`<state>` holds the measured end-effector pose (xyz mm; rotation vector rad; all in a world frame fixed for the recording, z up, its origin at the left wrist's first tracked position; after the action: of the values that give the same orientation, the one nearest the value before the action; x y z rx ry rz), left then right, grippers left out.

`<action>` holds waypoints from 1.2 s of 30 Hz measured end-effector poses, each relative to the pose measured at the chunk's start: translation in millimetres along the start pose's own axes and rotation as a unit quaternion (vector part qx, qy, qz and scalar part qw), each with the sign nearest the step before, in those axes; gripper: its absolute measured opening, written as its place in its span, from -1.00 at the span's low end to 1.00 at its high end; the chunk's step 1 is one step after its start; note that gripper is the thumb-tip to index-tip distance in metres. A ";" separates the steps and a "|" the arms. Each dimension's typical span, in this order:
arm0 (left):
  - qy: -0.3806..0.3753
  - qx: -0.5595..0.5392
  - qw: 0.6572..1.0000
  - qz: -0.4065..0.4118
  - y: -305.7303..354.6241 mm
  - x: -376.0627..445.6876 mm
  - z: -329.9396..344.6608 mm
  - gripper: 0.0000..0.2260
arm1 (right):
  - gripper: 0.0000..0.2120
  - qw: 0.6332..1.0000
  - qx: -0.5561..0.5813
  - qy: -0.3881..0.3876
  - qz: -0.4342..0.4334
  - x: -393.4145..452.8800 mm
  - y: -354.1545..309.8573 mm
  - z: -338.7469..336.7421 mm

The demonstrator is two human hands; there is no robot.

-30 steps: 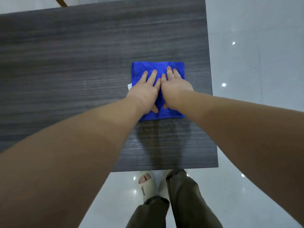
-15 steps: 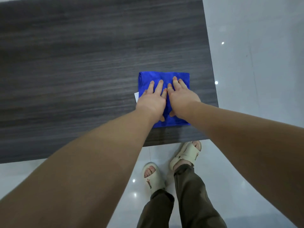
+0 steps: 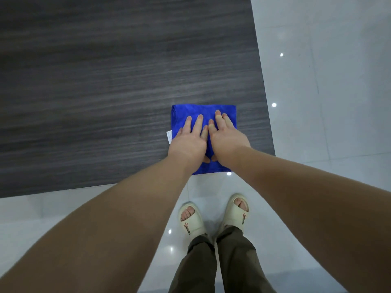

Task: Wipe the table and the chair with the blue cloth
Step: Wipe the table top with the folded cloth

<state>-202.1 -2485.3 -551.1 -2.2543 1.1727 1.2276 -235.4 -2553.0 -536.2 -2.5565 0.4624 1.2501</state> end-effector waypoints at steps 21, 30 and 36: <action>-0.005 -0.049 0.998 -0.024 118.8 3.0 3.8 -0.28 | -0.25 1.000 0.013 0.004 -0.028 -41.9 91.0 31.9; 0.014 0.000 1.000 -0.011 113.5 5.1 -5.9 -0.33 | -0.28 0.999 -0.013 0.020 -0.043 -29.0 94.5 28.6; 0.045 0.001 0.999 -0.024 77.3 30.3 -34.0 -0.30 | -0.23 0.998 -0.013 0.030 -0.054 0.6 87.0 -11.8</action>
<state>-235.2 -2568.7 -548.0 -2.3443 1.1431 1.1155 -260.6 -2637.1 -537.5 -2.6089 0.3157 1.1529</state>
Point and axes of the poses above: each hand's wrist, its own x-axis towards the middle knuckle, its own z-axis out of the palm, y = z × x, the point moved 9 cm from there along x, towards the middle knuckle, and after that the axes turned 12 degrees about -y, right-handed, at the moved point
